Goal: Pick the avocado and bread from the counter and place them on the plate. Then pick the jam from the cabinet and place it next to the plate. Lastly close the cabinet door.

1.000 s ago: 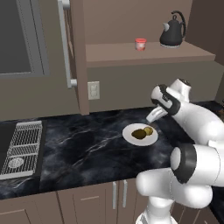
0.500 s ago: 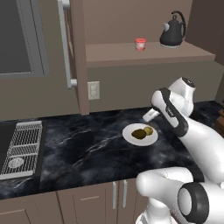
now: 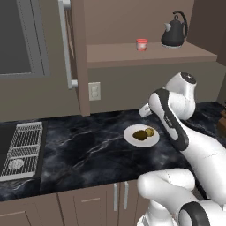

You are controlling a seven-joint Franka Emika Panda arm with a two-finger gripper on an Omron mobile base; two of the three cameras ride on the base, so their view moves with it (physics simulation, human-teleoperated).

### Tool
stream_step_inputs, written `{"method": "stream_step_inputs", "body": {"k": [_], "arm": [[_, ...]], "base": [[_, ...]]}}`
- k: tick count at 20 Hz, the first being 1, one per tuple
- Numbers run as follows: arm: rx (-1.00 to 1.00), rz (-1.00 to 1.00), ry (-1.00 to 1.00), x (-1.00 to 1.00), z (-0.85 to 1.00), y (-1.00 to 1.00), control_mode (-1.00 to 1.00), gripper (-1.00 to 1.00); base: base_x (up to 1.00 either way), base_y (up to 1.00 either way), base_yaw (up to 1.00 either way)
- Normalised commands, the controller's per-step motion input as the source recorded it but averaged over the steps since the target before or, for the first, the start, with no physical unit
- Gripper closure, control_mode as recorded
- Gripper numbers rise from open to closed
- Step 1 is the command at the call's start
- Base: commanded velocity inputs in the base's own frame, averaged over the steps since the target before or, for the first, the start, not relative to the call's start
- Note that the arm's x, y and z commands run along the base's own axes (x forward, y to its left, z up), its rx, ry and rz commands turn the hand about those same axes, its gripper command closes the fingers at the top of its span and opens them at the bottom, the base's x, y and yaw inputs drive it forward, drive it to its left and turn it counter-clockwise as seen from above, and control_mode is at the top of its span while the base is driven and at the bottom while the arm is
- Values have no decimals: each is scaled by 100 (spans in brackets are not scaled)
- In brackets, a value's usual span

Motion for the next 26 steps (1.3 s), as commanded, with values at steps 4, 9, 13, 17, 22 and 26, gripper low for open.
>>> {"method": "stream_step_inputs", "body": {"k": [4,9,13,17,22,26], "arm": [[0,-20,2,-20,35,0,-100,-100],[0,-4,0,-8,35,0,-100,-100],[0,0,0,-4,35,0,-100,-100],[0,0,0,-1,38,0,-100,-100],[0,-7,0,-7,43,0,-100,-100],[0,-11,0,-15,39,0,-100,-100]], "base": [[0,0,0],[0,0,0],[0,0,0],[0,0,0],[0,0,0],[0,0,0]]}}
